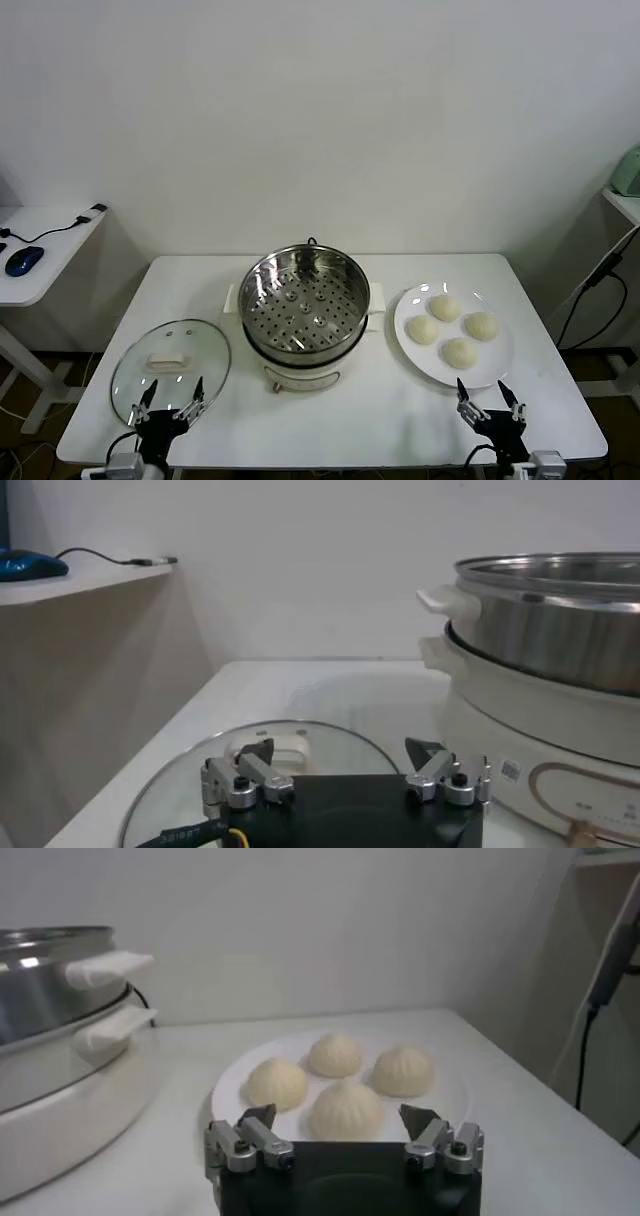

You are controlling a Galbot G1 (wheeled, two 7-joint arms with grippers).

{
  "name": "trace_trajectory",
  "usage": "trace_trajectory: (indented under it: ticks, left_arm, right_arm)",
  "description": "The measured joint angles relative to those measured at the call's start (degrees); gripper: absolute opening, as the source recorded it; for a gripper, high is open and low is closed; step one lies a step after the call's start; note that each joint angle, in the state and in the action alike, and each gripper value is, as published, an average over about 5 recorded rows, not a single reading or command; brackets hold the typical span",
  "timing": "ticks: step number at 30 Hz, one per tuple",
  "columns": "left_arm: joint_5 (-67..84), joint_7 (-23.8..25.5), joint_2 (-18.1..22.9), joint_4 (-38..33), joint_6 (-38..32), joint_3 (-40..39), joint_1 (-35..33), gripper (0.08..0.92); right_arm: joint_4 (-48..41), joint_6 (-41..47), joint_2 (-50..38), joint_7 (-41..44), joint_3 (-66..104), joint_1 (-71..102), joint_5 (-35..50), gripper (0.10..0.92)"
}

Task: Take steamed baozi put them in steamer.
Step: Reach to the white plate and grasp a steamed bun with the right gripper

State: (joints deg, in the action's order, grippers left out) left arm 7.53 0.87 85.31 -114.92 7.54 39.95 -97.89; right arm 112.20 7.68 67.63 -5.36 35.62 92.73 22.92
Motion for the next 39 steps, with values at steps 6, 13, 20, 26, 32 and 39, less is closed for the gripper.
trace_trajectory:
  ticks: [6,13,20,26,32,39]
  left_arm:
    - [0.4,0.2,-0.5,-0.5,0.4,0.0,0.0,0.823]
    - [0.6,0.3,-1.1,-0.7,0.7,-0.3,0.4,0.823]
    - [0.8,0.2,-1.5,-0.6,0.3,-0.2,0.1,0.823]
    - [0.8,0.1,-1.8,-0.7,-0.1,0.1,-0.5,0.823]
    - [0.5,0.1,-2.2,-0.3,-0.8,0.1,-0.9,0.823]
    - [0.2,0.3,-2.2,0.1,-1.2,-0.2,-0.8,0.823]
  right_arm:
    - [-2.9,5.2,-5.8,1.4,-1.4,-9.6,-0.3,0.823]
    - [-10.8,11.0,-18.5,10.0,-10.6,-27.1,-0.9,0.823]
    - [-21.0,9.8,-30.2,27.3,-28.6,-47.5,-4.6,0.823]
    - [-31.5,3.4,-34.4,45.5,-49.9,-69.1,-8.6,0.823]
    - [-41.2,-1.0,-34.0,59.4,-71.9,-89.6,-11.2,0.823]
    - [-50.9,-3.6,-29.4,67.2,-87.6,-101.5,-13.6,0.823]
